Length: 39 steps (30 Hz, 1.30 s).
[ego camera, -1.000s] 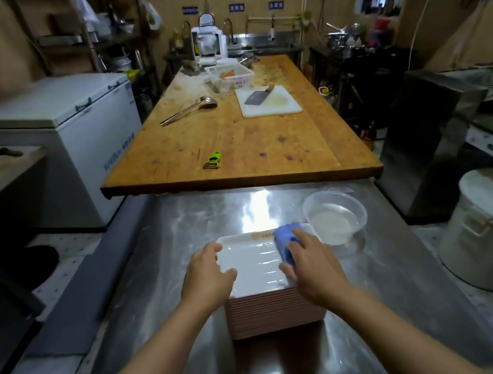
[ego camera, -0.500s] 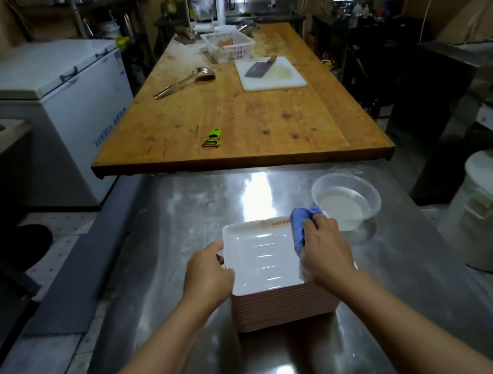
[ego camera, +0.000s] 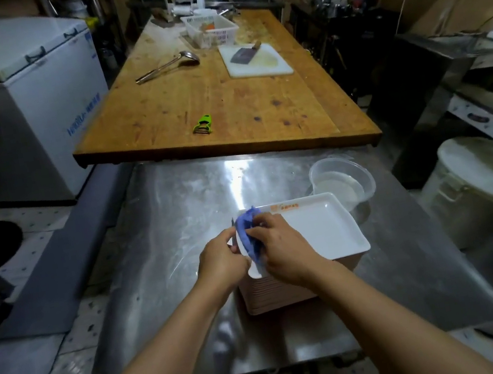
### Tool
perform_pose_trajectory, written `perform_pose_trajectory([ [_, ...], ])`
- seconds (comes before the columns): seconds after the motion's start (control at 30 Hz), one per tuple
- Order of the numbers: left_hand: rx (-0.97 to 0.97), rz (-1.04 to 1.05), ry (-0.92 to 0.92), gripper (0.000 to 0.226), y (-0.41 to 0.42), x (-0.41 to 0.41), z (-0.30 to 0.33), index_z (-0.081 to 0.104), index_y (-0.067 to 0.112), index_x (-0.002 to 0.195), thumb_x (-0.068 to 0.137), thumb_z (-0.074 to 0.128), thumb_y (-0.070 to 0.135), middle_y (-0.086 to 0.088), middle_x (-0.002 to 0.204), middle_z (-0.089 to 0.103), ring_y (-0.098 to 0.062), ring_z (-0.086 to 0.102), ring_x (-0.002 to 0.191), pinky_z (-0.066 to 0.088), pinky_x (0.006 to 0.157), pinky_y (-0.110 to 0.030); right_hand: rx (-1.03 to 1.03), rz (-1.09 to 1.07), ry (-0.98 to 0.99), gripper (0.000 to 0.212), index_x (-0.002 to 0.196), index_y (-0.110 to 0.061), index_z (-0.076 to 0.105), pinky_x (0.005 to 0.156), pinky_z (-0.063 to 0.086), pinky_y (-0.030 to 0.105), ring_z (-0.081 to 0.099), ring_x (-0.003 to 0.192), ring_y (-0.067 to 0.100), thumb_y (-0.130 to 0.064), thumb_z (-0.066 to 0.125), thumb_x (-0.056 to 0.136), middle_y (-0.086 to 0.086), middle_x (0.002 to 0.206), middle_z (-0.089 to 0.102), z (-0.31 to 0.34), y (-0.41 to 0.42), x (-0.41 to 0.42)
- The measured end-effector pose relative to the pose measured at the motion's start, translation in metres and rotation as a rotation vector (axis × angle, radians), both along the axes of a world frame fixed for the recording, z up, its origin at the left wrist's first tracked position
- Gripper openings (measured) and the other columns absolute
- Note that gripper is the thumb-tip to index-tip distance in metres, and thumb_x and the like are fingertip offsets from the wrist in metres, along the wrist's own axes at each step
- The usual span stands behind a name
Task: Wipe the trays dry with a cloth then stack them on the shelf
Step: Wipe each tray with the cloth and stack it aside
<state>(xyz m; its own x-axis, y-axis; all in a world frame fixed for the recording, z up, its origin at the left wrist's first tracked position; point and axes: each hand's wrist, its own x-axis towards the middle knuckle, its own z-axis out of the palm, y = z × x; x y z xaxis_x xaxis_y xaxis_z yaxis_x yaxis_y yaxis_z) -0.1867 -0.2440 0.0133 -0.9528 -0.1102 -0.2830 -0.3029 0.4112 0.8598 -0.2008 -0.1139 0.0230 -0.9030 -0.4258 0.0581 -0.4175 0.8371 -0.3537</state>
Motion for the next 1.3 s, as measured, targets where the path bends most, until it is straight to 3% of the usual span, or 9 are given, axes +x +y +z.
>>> perform_pose_trajectory([
  [0.2, 0.093, -0.022, -0.009, 0.059, 0.0, 0.0, -0.001, 0.057, 0.026, 0.122, 0.076, 0.052, -0.01, 0.001, 0.067, 0.049, -0.02, 0.05, 0.069, 0.045, 0.064, -0.034, -0.052, 0.021, -0.013, 0.027, 0.108, -0.011, 0.068, 0.095, 0.038, 0.031, 0.045, 0.114, 0.022, -0.01, 0.048, 0.091, 0.004, 0.128, 0.051, 0.0, 0.018, 0.039],
  [0.33, 0.093, -0.008, -0.022, 0.059, 0.0, 0.001, 0.0, 0.052, 0.027, 0.127, 0.08, 0.052, -0.009, 0.002, 0.071, 0.054, -0.018, 0.055, 0.072, 0.053, 0.072, -0.038, -0.052, 0.034, -0.005, 0.023, 0.107, -0.007, 0.064, 0.091, 0.04, 0.036, 0.047, 0.108, 0.023, -0.009, 0.047, 0.092, 0.005, 0.122, 0.052, 0.001, 0.016, 0.039],
  [0.57, -0.168, 0.019, -0.029, 0.055, 0.015, 0.003, 0.006, 0.046, 0.025, 0.128, 0.076, 0.054, 0.008, -0.011, 0.106, 0.059, -0.029, 0.06, 0.092, 0.054, 0.082, -0.045, 0.148, -0.001, 0.121, 0.026, 0.104, -0.009, 0.063, 0.078, 0.033, 0.035, 0.052, 0.096, 0.03, -0.003, 0.056, 0.079, 0.008, 0.111, 0.058, 0.001, 0.054, 0.044],
  [0.73, -0.274, 0.063, -0.026, 0.06, 0.024, 0.004, 0.008, 0.044, 0.024, 0.129, 0.072, 0.057, 0.01, -0.008, 0.107, 0.059, -0.027, 0.06, 0.092, 0.053, 0.081, -0.042, 0.366, -0.26, 0.159, 0.032, 0.116, -0.021, 0.056, 0.087, 0.027, 0.035, 0.04, 0.115, 0.024, -0.016, 0.052, 0.085, -0.001, 0.125, 0.048, 0.011, 0.116, 0.041],
  [0.83, -0.262, 0.067, -0.017, 0.058, 0.024, 0.004, 0.008, 0.045, 0.023, 0.129, 0.074, 0.056, 0.007, -0.008, 0.102, 0.061, -0.027, 0.061, 0.088, 0.055, 0.075, -0.041, 0.393, -0.324, 0.172, 0.025, 0.109, -0.012, 0.061, 0.088, 0.031, 0.037, 0.042, 0.112, 0.028, -0.01, 0.048, 0.088, 0.006, 0.12, 0.051, 0.013, 0.117, 0.04],
  [0.93, -0.217, 0.059, -0.027, 0.061, 0.02, 0.005, 0.007, 0.044, 0.025, 0.129, 0.073, 0.055, 0.003, -0.009, 0.099, 0.061, -0.027, 0.061, 0.085, 0.054, 0.066, -0.037, 0.314, -0.238, 0.223, 0.027, 0.087, 0.005, 0.066, 0.072, 0.041, 0.042, 0.057, 0.09, 0.04, 0.012, 0.049, 0.068, 0.021, 0.093, 0.06, 0.006, 0.106, 0.041],
  [1.07, -0.152, 0.046, -0.047, 0.069, 0.017, 0.005, 0.004, 0.044, 0.026, 0.131, 0.071, 0.058, -0.006, -0.002, 0.086, 0.057, -0.021, 0.058, 0.076, 0.049, 0.058, -0.032, 0.337, -0.278, 0.119, 0.036, 0.12, -0.011, 0.052, 0.088, 0.041, 0.034, 0.04, 0.116, 0.025, -0.002, 0.041, 0.087, 0.007, 0.133, 0.042, 0.004, 0.113, 0.016],
  [1.17, -0.117, 0.052, -0.045, 0.072, 0.016, 0.005, 0.004, 0.045, 0.028, 0.133, 0.071, 0.058, -0.007, -0.001, 0.079, 0.057, -0.018, 0.056, 0.071, 0.05, 0.059, -0.03, 0.355, -0.284, 0.136, 0.035, 0.126, -0.007, 0.049, 0.092, 0.038, 0.035, 0.036, 0.121, 0.027, -0.007, 0.038, 0.092, 0.009, 0.136, 0.04, 0.004, 0.101, -0.016],
  [1.3, -0.03, 0.059, -0.031, 0.073, 0.016, 0.01, 0.005, 0.048, 0.032, 0.133, 0.072, 0.057, -0.008, -0.002, 0.075, 0.059, -0.016, 0.055, 0.066, 0.048, 0.059, -0.028, 0.109, -0.362, 0.098, 0.031, 0.119, -0.003, 0.053, 0.094, 0.031, 0.028, 0.037, 0.122, 0.025, -0.006, 0.037, 0.093, 0.009, 0.132, 0.042, -0.007, 0.085, -0.034],
])
